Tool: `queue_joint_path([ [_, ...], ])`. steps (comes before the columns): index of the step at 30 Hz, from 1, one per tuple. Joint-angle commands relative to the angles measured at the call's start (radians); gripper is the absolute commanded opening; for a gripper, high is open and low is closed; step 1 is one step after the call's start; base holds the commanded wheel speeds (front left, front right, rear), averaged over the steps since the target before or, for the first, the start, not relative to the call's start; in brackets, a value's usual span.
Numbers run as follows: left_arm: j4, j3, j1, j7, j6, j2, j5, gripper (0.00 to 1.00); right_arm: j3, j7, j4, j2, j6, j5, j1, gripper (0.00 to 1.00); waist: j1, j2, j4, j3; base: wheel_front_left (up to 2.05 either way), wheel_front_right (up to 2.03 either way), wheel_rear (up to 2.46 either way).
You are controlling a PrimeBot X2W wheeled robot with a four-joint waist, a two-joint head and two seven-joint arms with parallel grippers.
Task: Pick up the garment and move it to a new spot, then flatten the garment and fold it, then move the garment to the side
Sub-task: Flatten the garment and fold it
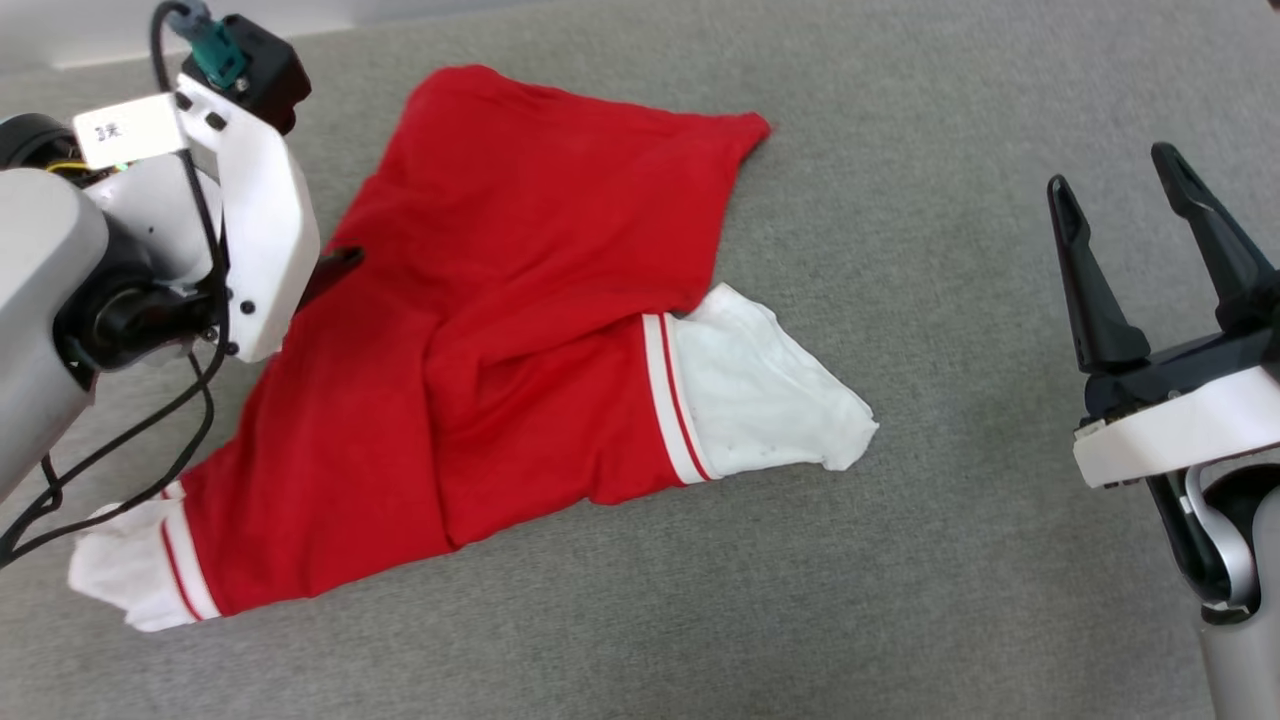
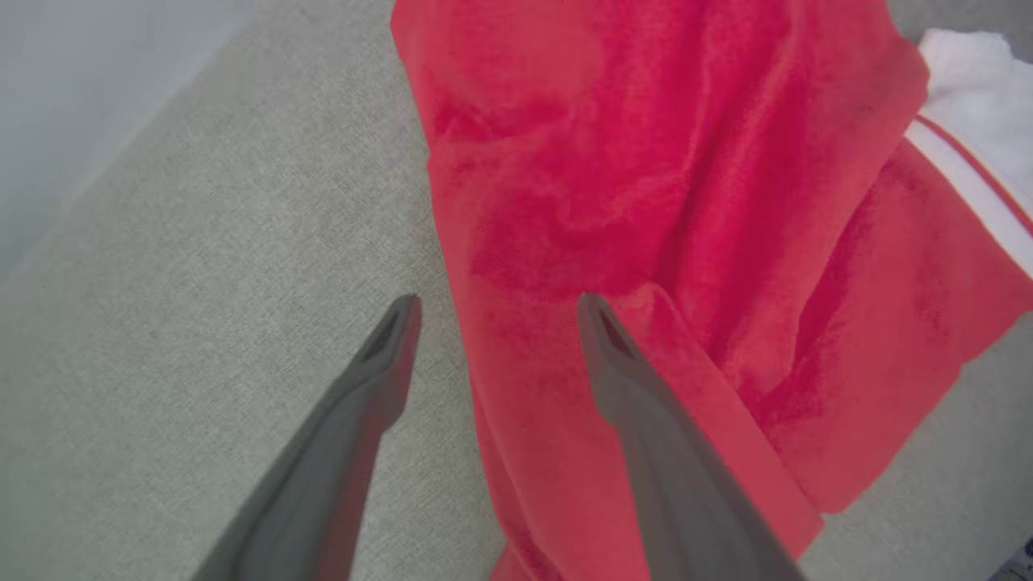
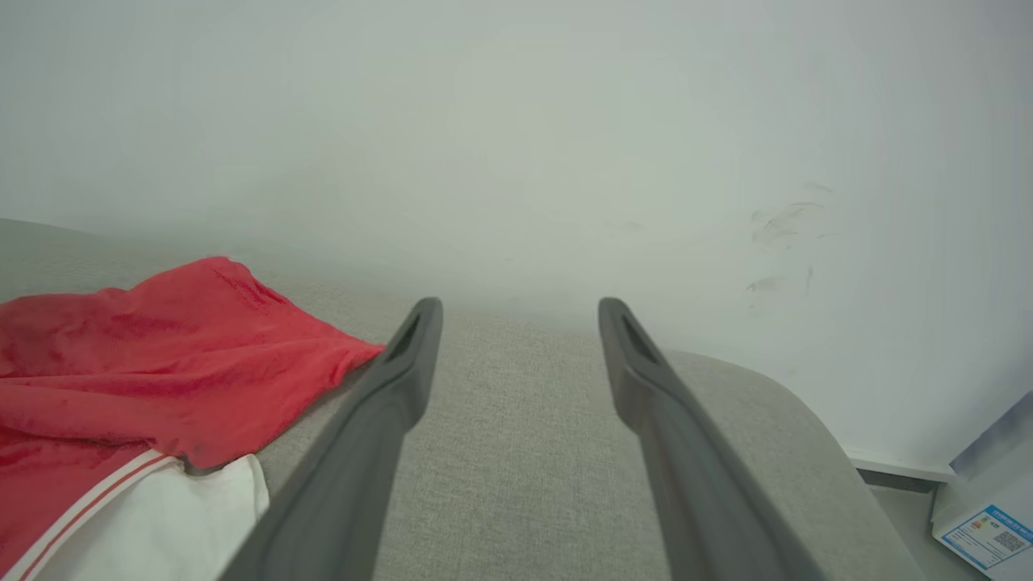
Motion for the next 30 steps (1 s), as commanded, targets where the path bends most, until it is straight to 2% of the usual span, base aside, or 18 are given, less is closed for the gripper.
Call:
queue_joint_path([
  [1, 0.025, -0.013, -0.01, 0.028, -0.005, -0.01, -0.001, 1.0, 0.001, -0.006, 0.001, 0.005, 0.0, -0.001, -0.017, 1.0, 0.0, 0.0, -0.023, 0.027, 0.0, 0.0, 0.0],
  [9, 0.162, -0.073, 0.004, 0.147, -0.032, -0.066, 0.03, 1.0, 0.01, -0.023, 0.013, 0.015, -0.001, -0.003, -0.045, 1.0, 0.0, 0.0, -0.06, 0.081, 0.0, 0.0, 0.0],
  [15, 0.202, -0.105, 0.07, 0.156, -0.061, -0.12, 0.055, 1.0, 0.009, -0.033, 0.025, 0.02, 0.0, -0.01, -0.056, 1.0, 0.0, 0.0, -0.064, 0.097, 0.0, 0.0, 0.0],
  [16, 0.205, -0.108, 0.073, 0.152, -0.065, -0.126, 0.059, 0.58, 0.007, -0.032, 0.026, 0.019, 0.0, -0.011, -0.058, 1.0, 0.0, 0.0, -0.062, 0.096, 0.0, 0.0, 0.0],
  [17, 0.207, -0.109, 0.072, 0.143, -0.069, -0.13, 0.063, 0.0, 0.005, -0.032, 0.027, 0.019, -0.001, -0.012, -0.061, 1.0, 0.0, 0.0, -0.059, 0.094, 0.0, 0.0, 0.0],
  [23, 0.156, -0.085, 0.01, 0.036, -0.076, -0.114, 0.087, 0.0, -0.001, -0.029, 0.031, 0.015, -0.001, -0.017, -0.049, 1.0, 0.0, 0.0, -0.031, 0.059, 0.0, 0.0, 0.0],
  [30, -0.023, -0.059, -0.024, -0.106, -0.076, -0.033, 0.094, 0.0, -0.016, -0.025, 0.031, 0.011, 0.0, -0.013, -0.007, 1.0, 0.0, 0.0, 0.011, -0.006, 0.0, 0.0, 0.0],
])
